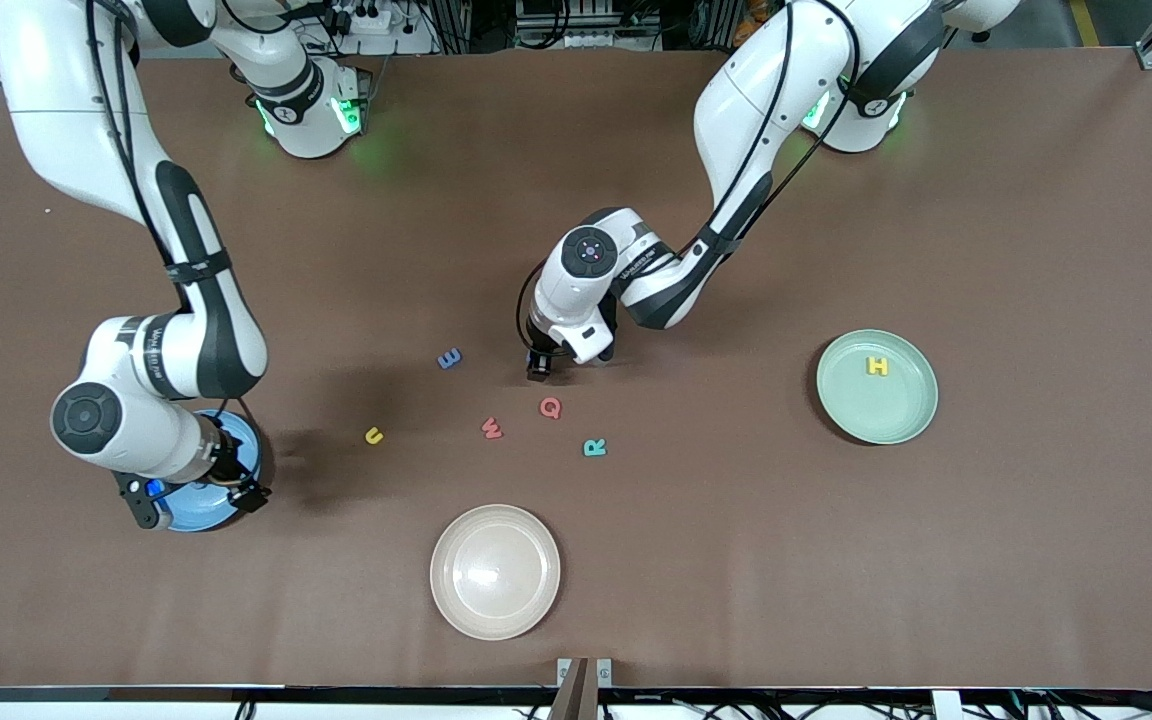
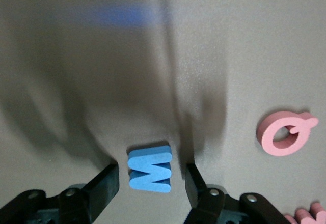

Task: Sort upper and lower case letters into plates

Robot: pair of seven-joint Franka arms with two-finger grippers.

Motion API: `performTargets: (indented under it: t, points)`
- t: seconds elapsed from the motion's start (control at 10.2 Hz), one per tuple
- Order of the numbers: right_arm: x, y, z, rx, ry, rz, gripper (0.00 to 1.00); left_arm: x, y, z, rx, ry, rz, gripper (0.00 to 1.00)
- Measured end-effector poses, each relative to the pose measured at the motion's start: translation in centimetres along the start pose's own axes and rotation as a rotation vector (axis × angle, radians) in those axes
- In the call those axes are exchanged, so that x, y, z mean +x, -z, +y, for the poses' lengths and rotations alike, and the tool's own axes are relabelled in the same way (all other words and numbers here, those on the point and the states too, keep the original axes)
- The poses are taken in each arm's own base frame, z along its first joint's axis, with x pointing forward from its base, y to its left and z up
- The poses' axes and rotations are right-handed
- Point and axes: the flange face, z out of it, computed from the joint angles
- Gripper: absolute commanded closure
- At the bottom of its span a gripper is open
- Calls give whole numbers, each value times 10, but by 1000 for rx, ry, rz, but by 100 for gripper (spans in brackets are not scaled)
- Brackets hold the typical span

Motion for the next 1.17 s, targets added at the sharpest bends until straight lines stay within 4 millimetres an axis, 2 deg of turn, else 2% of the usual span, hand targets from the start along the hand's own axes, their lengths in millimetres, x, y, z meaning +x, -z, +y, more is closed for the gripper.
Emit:
performTargets:
  t: [0.2,0.59,0.78,0.98,1.17]
  points:
    - [-16,4,-13,46,-76,-3,0,-1,1,1,-2,-22,-1,64]
    - [-46,0,-30,82,-154,6,0,-2,4,2,-8,-32,-5,68]
    - [-56,-21,-30,63,-145,-1,0,-2,4,2,-8,-32,-6,68]
    - [-80,-48,-26,18,-66,-16,0,-1,6,6,-13,-27,-8,68]
    - [-95,-63,-19,-15,52,-30,0,12,13,25,-27,-8,-6,68]
